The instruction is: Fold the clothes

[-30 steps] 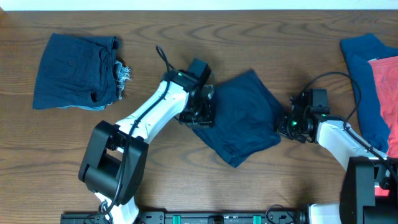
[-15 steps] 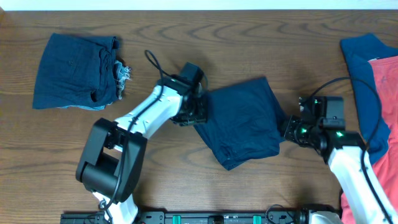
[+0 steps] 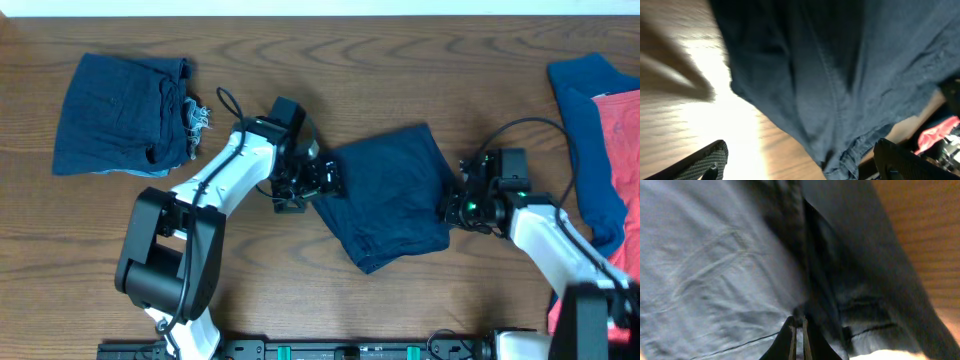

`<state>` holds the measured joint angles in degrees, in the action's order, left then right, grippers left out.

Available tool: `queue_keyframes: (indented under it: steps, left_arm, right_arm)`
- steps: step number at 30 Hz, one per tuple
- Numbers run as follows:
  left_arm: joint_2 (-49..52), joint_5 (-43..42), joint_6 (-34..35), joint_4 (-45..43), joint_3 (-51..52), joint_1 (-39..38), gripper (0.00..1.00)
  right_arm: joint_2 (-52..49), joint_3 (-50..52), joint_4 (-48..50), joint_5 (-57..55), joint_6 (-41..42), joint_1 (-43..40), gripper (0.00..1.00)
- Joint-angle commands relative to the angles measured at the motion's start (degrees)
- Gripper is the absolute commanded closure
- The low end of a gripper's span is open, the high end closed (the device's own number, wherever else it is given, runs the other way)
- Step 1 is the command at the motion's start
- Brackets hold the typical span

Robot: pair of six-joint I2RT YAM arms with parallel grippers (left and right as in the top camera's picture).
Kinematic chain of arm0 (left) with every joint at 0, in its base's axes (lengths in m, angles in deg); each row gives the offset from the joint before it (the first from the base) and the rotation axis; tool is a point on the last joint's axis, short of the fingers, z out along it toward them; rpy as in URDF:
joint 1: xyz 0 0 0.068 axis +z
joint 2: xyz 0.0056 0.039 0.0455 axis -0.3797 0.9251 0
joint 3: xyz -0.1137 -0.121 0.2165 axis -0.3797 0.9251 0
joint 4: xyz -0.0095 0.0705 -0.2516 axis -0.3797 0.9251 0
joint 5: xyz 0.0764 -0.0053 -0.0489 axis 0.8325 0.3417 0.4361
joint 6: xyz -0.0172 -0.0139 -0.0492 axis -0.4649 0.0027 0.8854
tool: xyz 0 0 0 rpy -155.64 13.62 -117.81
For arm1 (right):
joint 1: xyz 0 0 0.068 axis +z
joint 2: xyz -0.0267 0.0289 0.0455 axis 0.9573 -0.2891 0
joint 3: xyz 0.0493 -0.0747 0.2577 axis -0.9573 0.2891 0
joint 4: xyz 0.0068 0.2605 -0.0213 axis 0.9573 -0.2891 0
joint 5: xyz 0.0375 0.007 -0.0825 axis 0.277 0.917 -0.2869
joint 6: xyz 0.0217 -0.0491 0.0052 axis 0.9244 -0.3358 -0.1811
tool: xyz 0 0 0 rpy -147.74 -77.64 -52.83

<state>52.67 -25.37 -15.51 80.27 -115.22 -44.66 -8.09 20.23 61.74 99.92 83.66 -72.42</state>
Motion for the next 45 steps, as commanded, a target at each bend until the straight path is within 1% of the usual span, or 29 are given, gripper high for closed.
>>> queue_keyframes:
  steps: [1, 4, 9, 11, 14, 16, 19, 22, 24, 25, 26, 28, 30, 32, 35, 38, 40, 41, 43, 45]
  left_arm:
    - [0.2, -2.3, 2.1, -0.8, 1.8, -1.6, 0.05]
    - [0.2, -2.2, 7.7, -5.3, 5.2, -2.6, 0.05]
    - [0.2, -2.2, 18.3, -17.0, 12.5, -4.3, 0.05]
    - [0.2, -1.9, 22.9, -23.0, 15.2, -5.2, 0.05]
    - [0.2, 2.6, 29.7, -30.5, 18.6, -7.0, 0.05]
    - [0.2, 5.6, 32.6, -34.3, 20.3, -8.3, 0.05]
    - [0.7, 5.9, 33.6, -36.9, 21.1, -9.5, 0.05]
    - [1.6, 5.7, 33.8, -39.9, 21.1, -10.4, 0.11]
    - [2.2, 5.4, 33.4, -43.2, 21.0, -10.8, 0.23]
    - [2.6, 5.0, 32.1, -45.7, 21.0, -11.0, 0.29]
    - [2.9, 4.6, 29.3, -48.4, 21.0, -11.4, 0.35]
    - [2.9, 4.7, 26.1, -50.4, 21.0, -12.2, 0.42]
    - [2.9, 4.6, 22.1, -52.1, 21.0, -13.0, 0.42]
    - [2.9, 4.6, 19.8, -52.8, 21.0, -13.6, 0.44]
    - [2.9, 4.3, 17.3, -53.6, 21.0, -13.9, 0.50]
    - [2.9, 0.6, 12.7, -56.2, 21.0, -13.9, 0.56]
    - [2.9, -0.9, 11.1, -57.3, 21.0, -13.9, 0.66]
    - [2.9, -1.3, 10.7, -57.3, 21.0, -13.9, 0.75]
    - [2.8, -1.7, 10.7, -56.6, 21.0, -13.4, 0.89]
    - [2.1, -2.3, 10.2, -54.9, 21.0, -12.2, 0.94]
  right_arm:
    - [-4.0, 0.1, 0.7, 0.2, -1.1, 0.5, 0.95]
    - [-6.1, 0.1, 1.0, 0.4, -1.1, 0.5, 0.96]
    - [-6.6, 0.1, 1.1, 0.4, -1.1, 0.5, 0.96]
    - [-6.6, 0.1, 1.1, 0.4, -1.1, 0.5, 0.96]
    - [-6.6, 0.1, 1.3, 0.4, -1.1, 0.5, 0.96]
    - [-6.6, 0.1, 1.3, 0.4, -1.1, 0.5, 0.96]
    - [-6.6, 0.1, 1.2, 0.4, -1.1, 0.5, 0.96]
    - [-6.6, 0.1, 1.5, 0.4, -1.1, 0.5, 0.96]
    - [-6.6, 0.1, 1.5, 0.4, -1.1, 0.6, 0.96]
    - [-6.6, 0.1, 1.5, 0.4, -1.1, 0.8, 0.96]
    - [-6.6, 0.1, 1.4, 0.4, -1.1, 0.9, 0.96]
    - [-6.6, 0.1, 1.5, 0.4, -1.1, 1.4, 0.96]
    - [-6.6, 0.1, 1.6, 0.4, -1.7, 2.0, 0.96]
    - [-6.6, 0.1, 1.6, 0.4, -1.8, 2.3, 0.96]
    - [-6.6, 0.1, 1.4, 0.4, -1.7, 2.7, 0.96]
    - [-6.6, 0.1, 1.4, 0.4, -1.7, 2.7, 0.96]
    - [-6.6, 0.1, 1.3, 0.3, -1.7, 2.7, 0.96]
    - [-6.6, 0.1, 1.2, 0.3, -1.7, 2.7, 0.96]
    - [-6.4, 0.0, 0.6, 0.4, -2.3, 2.6, 0.96]
    - [-5.7, -0.7, -1.7, 0.4, -4.0, 2.3, 0.95]
